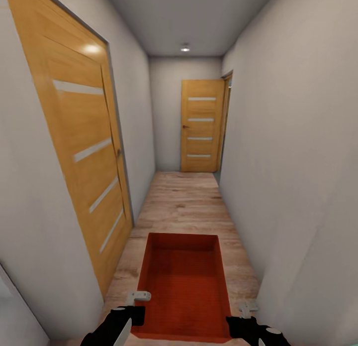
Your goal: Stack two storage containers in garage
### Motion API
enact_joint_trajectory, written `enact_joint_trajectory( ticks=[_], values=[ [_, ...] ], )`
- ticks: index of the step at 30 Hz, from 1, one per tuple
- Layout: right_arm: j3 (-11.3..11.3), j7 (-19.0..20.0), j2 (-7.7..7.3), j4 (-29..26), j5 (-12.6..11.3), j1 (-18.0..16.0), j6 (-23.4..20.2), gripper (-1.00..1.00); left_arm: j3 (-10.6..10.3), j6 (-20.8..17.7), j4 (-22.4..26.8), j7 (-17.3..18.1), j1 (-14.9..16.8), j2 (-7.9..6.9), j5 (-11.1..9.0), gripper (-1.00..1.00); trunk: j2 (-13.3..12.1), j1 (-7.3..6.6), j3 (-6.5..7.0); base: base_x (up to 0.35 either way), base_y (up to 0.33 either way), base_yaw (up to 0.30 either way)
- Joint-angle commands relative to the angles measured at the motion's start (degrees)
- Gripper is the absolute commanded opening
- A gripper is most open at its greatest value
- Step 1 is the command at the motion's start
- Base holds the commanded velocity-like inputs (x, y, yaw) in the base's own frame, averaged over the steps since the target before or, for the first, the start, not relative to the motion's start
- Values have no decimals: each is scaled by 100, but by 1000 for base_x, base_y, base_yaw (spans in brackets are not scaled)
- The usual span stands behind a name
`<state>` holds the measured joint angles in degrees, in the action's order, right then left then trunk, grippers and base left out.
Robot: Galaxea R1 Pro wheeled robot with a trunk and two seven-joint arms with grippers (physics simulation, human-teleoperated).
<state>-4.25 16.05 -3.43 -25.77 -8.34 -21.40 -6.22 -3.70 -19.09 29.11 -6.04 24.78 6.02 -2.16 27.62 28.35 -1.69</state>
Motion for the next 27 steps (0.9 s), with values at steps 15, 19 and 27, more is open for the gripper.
enact_joint_trajectory(
  ticks=[15,19,27],
  values=[
    [-68,-85,0,-16,334,4,-29,-100,71,-51,13,-205,10,28,40,-100,12,6,-12,326,0,0],
    [-67,-85,0,-16,333,4,-29,-100,64,-51,9,-205,10,30,33,-100,12,6,-12,326,0,0],
    [-67,-85,0,-16,324,4,-29,-100,62,-51,7,-205,10,31,32,-100,12,6,-12,326,0,0]
  ],
)
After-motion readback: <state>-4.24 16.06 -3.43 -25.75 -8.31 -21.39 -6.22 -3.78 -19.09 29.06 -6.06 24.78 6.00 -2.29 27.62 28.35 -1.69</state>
